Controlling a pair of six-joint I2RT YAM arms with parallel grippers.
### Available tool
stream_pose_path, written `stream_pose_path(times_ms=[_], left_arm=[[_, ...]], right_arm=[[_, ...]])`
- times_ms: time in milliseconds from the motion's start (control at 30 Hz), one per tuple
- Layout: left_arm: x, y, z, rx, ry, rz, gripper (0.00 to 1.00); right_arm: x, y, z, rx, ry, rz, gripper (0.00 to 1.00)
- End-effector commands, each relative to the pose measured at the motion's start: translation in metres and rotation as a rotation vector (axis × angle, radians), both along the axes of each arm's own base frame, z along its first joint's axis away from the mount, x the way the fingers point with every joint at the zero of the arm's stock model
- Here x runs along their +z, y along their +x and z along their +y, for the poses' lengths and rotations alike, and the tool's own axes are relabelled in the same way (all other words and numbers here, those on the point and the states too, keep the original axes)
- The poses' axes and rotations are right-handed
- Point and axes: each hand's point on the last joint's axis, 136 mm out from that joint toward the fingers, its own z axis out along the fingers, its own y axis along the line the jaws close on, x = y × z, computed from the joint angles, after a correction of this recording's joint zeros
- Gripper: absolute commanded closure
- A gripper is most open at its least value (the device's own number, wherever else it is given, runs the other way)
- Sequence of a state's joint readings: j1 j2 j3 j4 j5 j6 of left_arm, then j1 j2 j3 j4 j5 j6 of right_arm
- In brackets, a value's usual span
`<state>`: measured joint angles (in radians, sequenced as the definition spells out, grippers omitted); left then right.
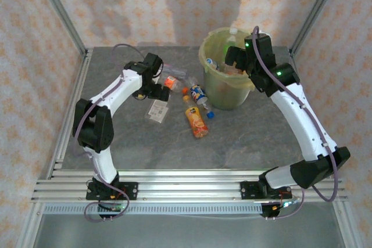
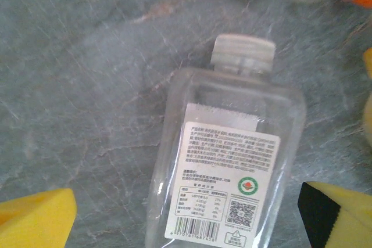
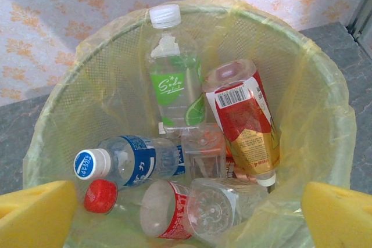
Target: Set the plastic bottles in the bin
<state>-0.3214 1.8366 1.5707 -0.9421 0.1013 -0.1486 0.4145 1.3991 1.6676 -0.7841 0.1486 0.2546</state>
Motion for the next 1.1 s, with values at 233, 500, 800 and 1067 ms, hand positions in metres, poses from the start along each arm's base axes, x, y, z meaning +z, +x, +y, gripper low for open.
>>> stream_pose_path(times_ms=[233, 500, 800, 1067], left_arm=[[-0.009, -0.023, -0.003, -0.097, 0.089, 0.078, 0.00], [-0.037, -0.029, -0.002, -0.113, 0.127, 0.151, 0.00], [-0.057, -0.035, -0.007, -0.130, 0.137, 0.199, 0.00], [-0.055, -0.034, -0.017, -0.153, 0.126, 0.200, 0.00]], right_arm=[[0.007, -0.004, 0.001, 0.002, 0.017, -0.027, 0.01], [0.006, -0.004, 0.001, -0.003, 0.017, -0.027, 0.01], [0.006, -0.003, 0.001, -0.003, 0.017, -0.029, 0.01], [0.004, -0.002, 0.001, -0.003, 0.016, -0.025, 0.01]])
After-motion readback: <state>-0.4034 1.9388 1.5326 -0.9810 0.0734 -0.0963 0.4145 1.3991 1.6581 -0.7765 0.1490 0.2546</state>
